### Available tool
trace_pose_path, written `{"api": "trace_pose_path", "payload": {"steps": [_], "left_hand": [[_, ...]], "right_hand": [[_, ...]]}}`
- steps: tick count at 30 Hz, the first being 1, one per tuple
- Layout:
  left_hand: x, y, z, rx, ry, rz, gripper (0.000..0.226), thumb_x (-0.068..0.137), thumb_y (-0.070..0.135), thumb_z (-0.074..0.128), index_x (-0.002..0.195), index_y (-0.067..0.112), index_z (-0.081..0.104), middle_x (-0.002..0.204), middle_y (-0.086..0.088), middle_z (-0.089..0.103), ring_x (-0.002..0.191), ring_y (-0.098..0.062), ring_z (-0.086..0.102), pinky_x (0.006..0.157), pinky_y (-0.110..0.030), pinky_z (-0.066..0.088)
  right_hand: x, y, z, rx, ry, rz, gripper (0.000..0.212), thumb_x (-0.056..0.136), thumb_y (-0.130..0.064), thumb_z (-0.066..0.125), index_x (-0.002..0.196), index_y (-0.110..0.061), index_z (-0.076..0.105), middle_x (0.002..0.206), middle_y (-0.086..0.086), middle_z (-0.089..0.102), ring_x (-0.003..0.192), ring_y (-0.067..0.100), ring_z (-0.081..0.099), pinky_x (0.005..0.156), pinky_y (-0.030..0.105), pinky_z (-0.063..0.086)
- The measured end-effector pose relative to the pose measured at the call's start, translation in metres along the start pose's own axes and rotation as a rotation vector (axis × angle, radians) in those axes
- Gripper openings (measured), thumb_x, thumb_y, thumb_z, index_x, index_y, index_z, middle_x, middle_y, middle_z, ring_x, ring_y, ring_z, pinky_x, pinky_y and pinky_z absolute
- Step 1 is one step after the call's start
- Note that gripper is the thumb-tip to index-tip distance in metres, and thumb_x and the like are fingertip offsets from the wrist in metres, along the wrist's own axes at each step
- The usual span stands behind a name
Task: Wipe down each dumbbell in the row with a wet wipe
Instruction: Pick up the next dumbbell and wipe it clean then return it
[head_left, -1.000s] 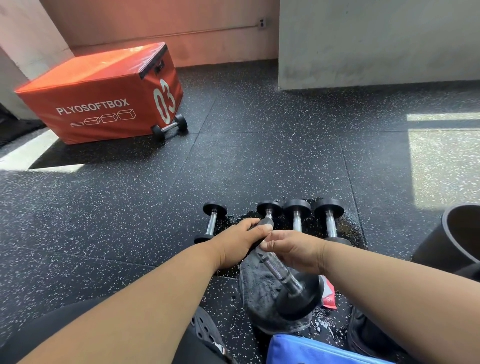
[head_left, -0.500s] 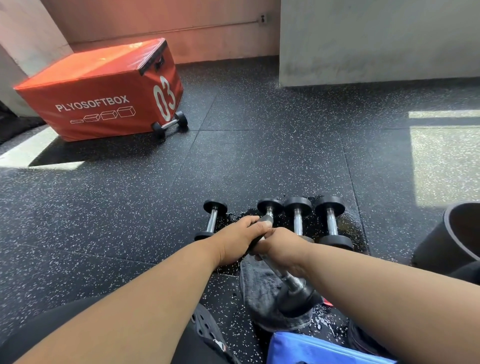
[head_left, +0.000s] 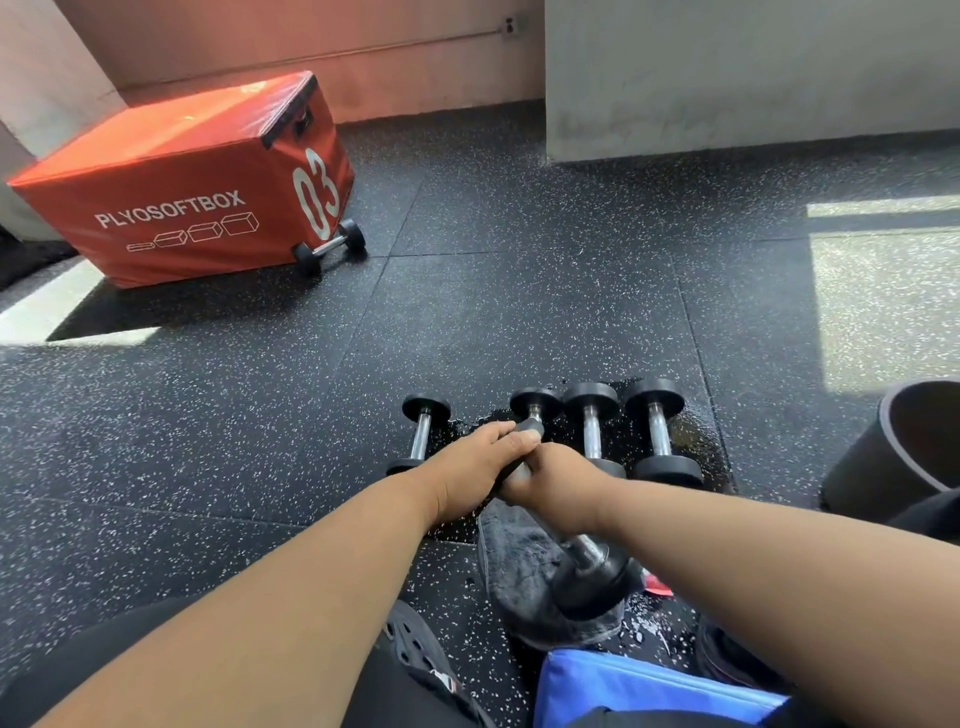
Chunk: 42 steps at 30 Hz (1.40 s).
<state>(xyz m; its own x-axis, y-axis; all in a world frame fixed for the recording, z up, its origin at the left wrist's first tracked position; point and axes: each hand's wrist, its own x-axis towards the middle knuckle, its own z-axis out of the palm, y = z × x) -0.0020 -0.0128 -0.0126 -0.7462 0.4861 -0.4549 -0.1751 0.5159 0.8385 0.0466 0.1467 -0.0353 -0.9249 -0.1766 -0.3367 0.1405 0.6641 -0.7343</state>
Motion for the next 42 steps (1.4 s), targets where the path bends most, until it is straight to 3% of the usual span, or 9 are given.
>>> {"api": "trace_pose_path", "payload": {"steps": [4, 7, 13, 16, 20, 26, 32, 37, 42], "left_hand": [[0.006, -0.005, 0.001, 0.015, -0.016, 0.017, 0.055, 0.083, 0.080, 0.065, 0.105, 0.030, 0.070, 0.096, 0.007, 0.075, 0.101, -0.018, 0.069, 0.118, -0.056, 0.040], [0.002, -0.003, 0.001, 0.000, 0.001, 0.014, 0.070, 0.079, 0.081, 0.062, 0.127, 0.030, 0.070, 0.121, 0.006, 0.076, 0.121, -0.018, 0.068, 0.120, -0.052, 0.041], [-0.001, 0.000, 0.003, 0.018, -0.004, 0.043, 0.096, 0.071, 0.085, 0.068, 0.150, 0.033, 0.054, 0.140, 0.006, 0.067, 0.129, -0.011, 0.063, 0.118, -0.044, 0.046], [0.003, -0.004, 0.003, -0.029, 0.014, 0.030, 0.085, 0.069, 0.086, 0.070, 0.137, 0.036, 0.059, 0.134, 0.001, 0.070, 0.125, -0.017, 0.067, 0.116, -0.048, 0.047], [0.005, -0.005, 0.002, -0.104, -0.001, 0.009, 0.073, 0.070, 0.077, 0.067, 0.118, 0.022, 0.065, 0.105, 0.007, 0.072, 0.102, -0.011, 0.066, 0.115, -0.049, 0.045], [0.006, -0.008, -0.001, -0.044, 0.012, -0.011, 0.086, 0.068, 0.087, 0.061, 0.120, 0.018, 0.062, 0.097, 0.005, 0.069, 0.093, -0.016, 0.063, 0.110, -0.050, 0.048], [0.003, -0.008, 0.000, 0.056, 0.021, -0.040, 0.099, 0.069, 0.091, 0.056, 0.148, 0.031, 0.053, 0.136, 0.003, 0.067, 0.127, -0.015, 0.061, 0.121, -0.047, 0.039], [0.002, -0.011, 0.003, 0.123, 0.012, -0.007, 0.112, 0.062, 0.105, 0.058, 0.152, 0.038, 0.050, 0.144, 0.004, 0.063, 0.133, -0.015, 0.059, 0.121, -0.049, 0.040], [0.003, -0.013, 0.001, 0.131, 0.019, -0.020, 0.116, 0.057, 0.107, 0.057, 0.152, 0.041, 0.048, 0.146, 0.003, 0.061, 0.134, -0.016, 0.058, 0.121, -0.049, 0.039]], "right_hand": [[0.002, -0.006, 0.030, -0.231, 0.286, -0.011, 0.041, 0.088, -0.048, 0.048, 0.111, -0.019, 0.065, 0.083, 0.002, 0.064, 0.080, 0.033, 0.064, 0.062, 0.035, 0.042], [0.009, 0.000, 0.023, -0.031, 0.117, -0.009, 0.030, 0.089, -0.033, 0.062, 0.104, -0.008, 0.070, 0.090, 0.020, 0.073, 0.073, 0.029, 0.063, 0.060, 0.038, 0.046], [0.017, 0.016, -0.003, 0.559, -0.323, -0.008, 0.022, 0.087, -0.010, 0.074, 0.109, -0.009, 0.075, 0.094, 0.005, 0.077, 0.088, 0.026, 0.073, 0.088, 0.040, 0.060], [0.012, 0.005, 0.000, 0.400, -0.160, -0.023, 0.019, 0.081, -0.027, 0.070, 0.095, -0.016, 0.075, 0.082, 0.005, 0.076, 0.076, 0.029, 0.072, 0.066, 0.040, 0.059], [0.007, -0.010, 0.019, -0.340, 0.091, -0.122, 0.034, 0.094, -0.033, 0.053, 0.112, -0.007, 0.067, 0.092, 0.014, 0.070, 0.087, 0.038, 0.069, 0.072, 0.044, 0.056], [-0.001, -0.008, -0.003, 0.212, -0.175, 0.008, 0.012, 0.086, -0.032, 0.070, 0.079, -0.022, 0.069, 0.068, -0.008, 0.064, 0.066, 0.016, 0.056, 0.065, 0.032, 0.044], [0.011, 0.028, -0.010, 0.691, -0.487, 0.279, 0.045, 0.080, -0.043, 0.071, 0.108, -0.008, 0.078, 0.104, 0.013, 0.075, 0.094, 0.026, 0.064, 0.082, 0.035, 0.049], [0.008, 0.032, 0.005, 0.839, -0.445, 0.219, 0.029, 0.084, -0.026, 0.071, 0.097, 0.000, 0.073, 0.095, 0.015, 0.075, 0.089, 0.025, 0.071, 0.104, 0.041, 0.051], [0.004, 0.029, 0.010, 0.861, -0.362, 0.150, 0.014, 0.101, -0.012, 0.063, 0.093, -0.004, 0.072, 0.084, 0.009, 0.075, 0.083, 0.019, 0.072, 0.085, 0.030, 0.055]]}}
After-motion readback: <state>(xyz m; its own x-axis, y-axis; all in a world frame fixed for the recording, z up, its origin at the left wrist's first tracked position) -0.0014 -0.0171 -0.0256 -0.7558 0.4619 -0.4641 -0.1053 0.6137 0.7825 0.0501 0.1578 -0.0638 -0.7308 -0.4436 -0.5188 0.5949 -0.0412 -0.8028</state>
